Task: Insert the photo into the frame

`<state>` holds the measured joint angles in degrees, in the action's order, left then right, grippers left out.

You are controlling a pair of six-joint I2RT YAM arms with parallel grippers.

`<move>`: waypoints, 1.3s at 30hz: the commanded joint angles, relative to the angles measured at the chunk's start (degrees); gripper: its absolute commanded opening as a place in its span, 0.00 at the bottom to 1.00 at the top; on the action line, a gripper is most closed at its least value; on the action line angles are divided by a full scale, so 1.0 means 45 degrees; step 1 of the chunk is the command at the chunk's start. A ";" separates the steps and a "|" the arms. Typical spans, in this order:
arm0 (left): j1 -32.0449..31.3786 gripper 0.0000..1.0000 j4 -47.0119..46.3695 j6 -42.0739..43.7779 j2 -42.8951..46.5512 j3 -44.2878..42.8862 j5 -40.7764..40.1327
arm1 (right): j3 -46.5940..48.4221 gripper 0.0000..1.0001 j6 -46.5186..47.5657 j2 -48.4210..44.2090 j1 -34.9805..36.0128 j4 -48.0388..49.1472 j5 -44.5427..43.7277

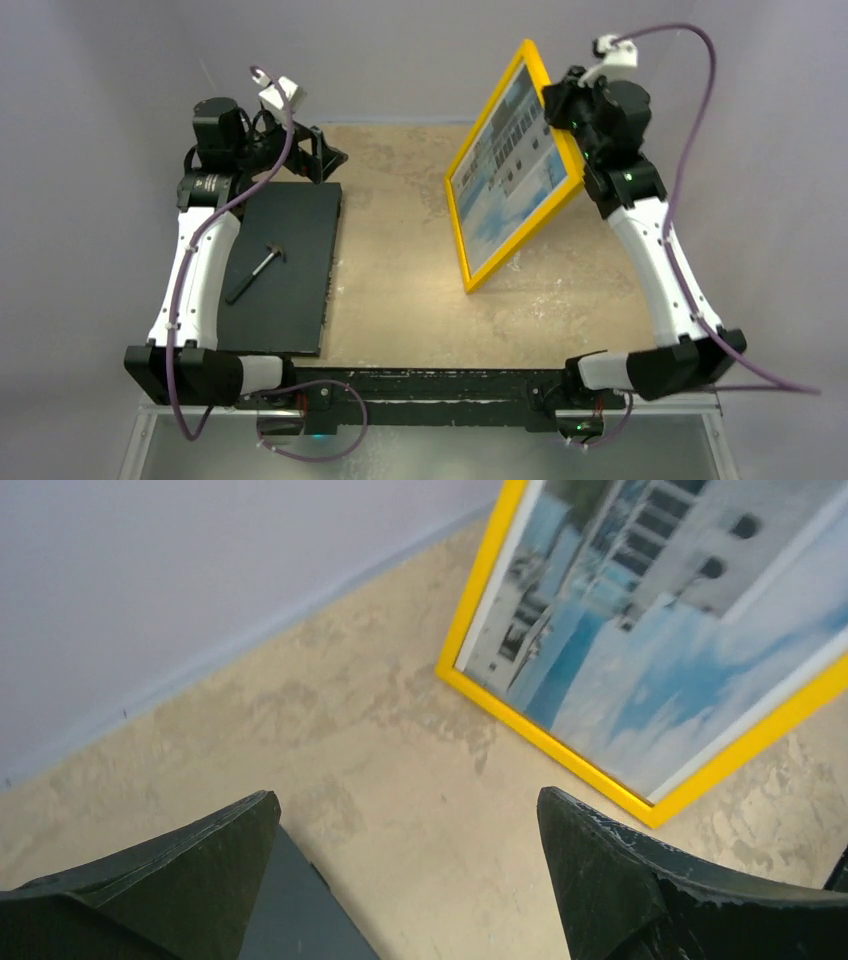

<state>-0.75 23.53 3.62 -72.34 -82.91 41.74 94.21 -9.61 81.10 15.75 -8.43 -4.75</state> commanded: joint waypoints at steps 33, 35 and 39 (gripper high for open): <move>0.1240 1.00 0.0480 0.3542 0.0254 0.4831 -0.5092 | -1.1060 0.96 -0.5646 -0.3005 -0.2225 0.4327 -0.3317; 0.1262 1.00 -0.1063 0.3426 0.0522 0.6383 -0.5953 | -1.1065 0.99 -0.6105 -0.2820 -0.2275 0.4128 -0.4554; 0.1299 1.00 -0.3189 0.3102 -0.0002 0.8212 -0.6801 | -1.1122 0.99 -0.6175 -0.2046 -0.2294 0.4473 -0.6625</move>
<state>4.82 22.96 18.63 -71.13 -51.44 16.93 44.64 -35.00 69.84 5.63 9.19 -20.71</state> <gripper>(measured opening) 0.996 0.987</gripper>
